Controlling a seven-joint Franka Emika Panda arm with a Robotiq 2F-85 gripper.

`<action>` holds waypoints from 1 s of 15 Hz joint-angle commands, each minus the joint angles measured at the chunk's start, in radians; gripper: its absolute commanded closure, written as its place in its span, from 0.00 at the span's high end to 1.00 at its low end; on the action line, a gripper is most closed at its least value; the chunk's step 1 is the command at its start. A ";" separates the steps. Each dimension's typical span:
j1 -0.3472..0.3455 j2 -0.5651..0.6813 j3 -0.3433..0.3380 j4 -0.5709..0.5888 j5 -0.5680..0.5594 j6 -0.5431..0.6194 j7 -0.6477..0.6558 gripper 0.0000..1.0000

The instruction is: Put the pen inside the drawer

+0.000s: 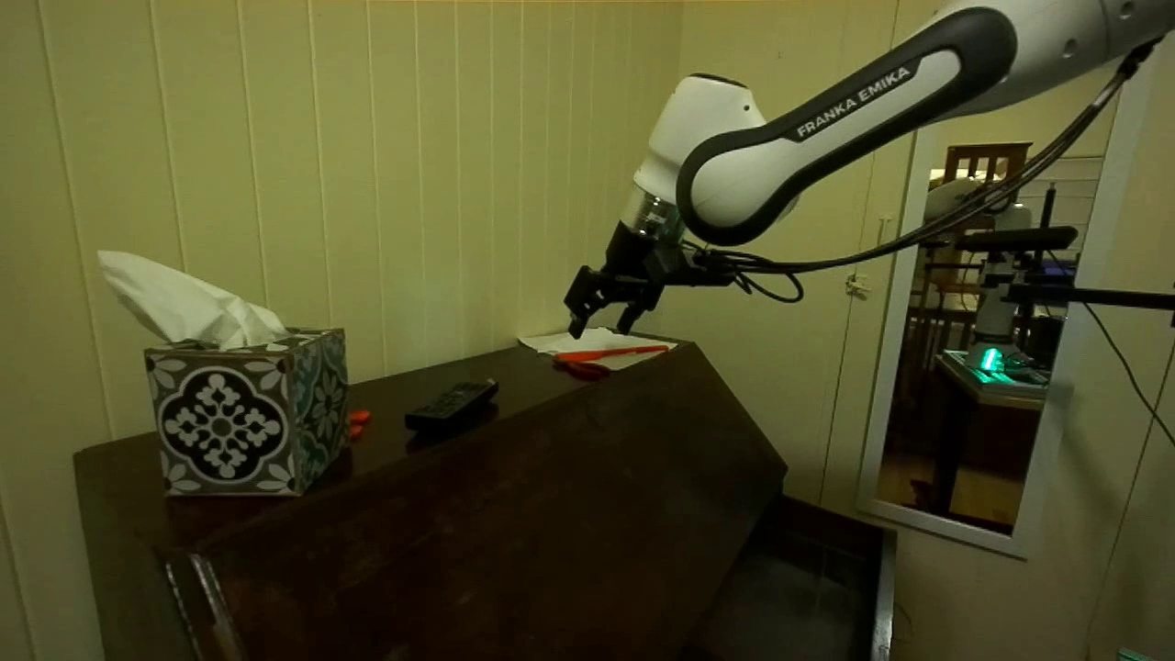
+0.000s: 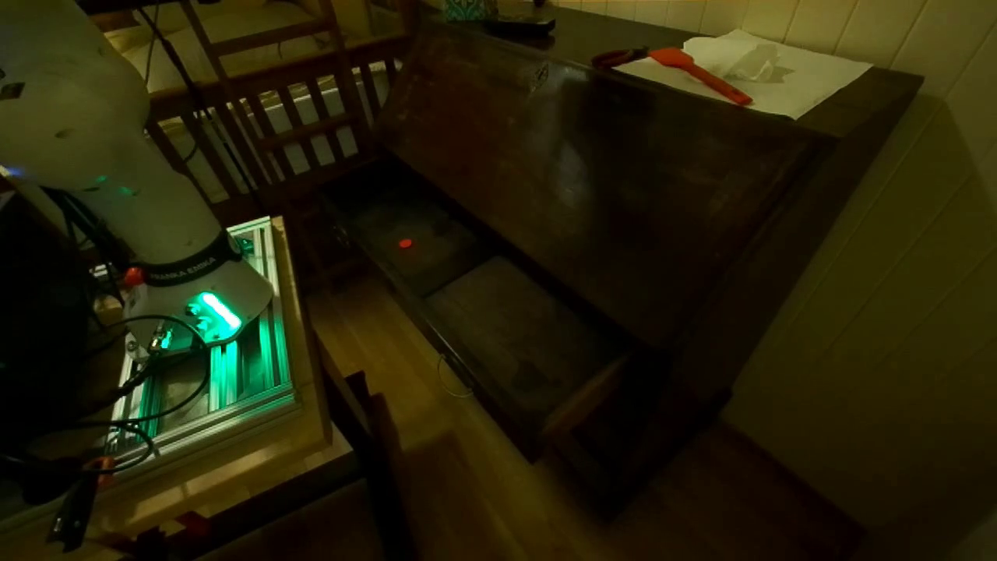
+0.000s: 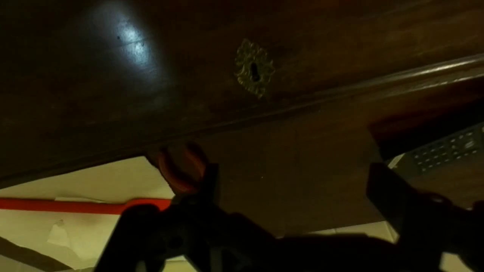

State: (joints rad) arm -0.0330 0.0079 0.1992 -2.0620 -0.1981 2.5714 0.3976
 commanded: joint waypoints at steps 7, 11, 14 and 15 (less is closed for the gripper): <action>0.060 0.064 -0.070 0.070 0.009 0.000 -0.024 1.00; 0.058 0.135 -0.103 0.110 0.060 0.056 -0.138 1.00; 0.053 0.188 -0.120 0.136 0.101 0.105 -0.225 1.00; 0.051 0.206 -0.122 0.147 0.118 0.120 -0.257 1.00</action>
State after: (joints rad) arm 0.0106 0.1477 0.0941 -1.9715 -0.1381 2.6499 0.2326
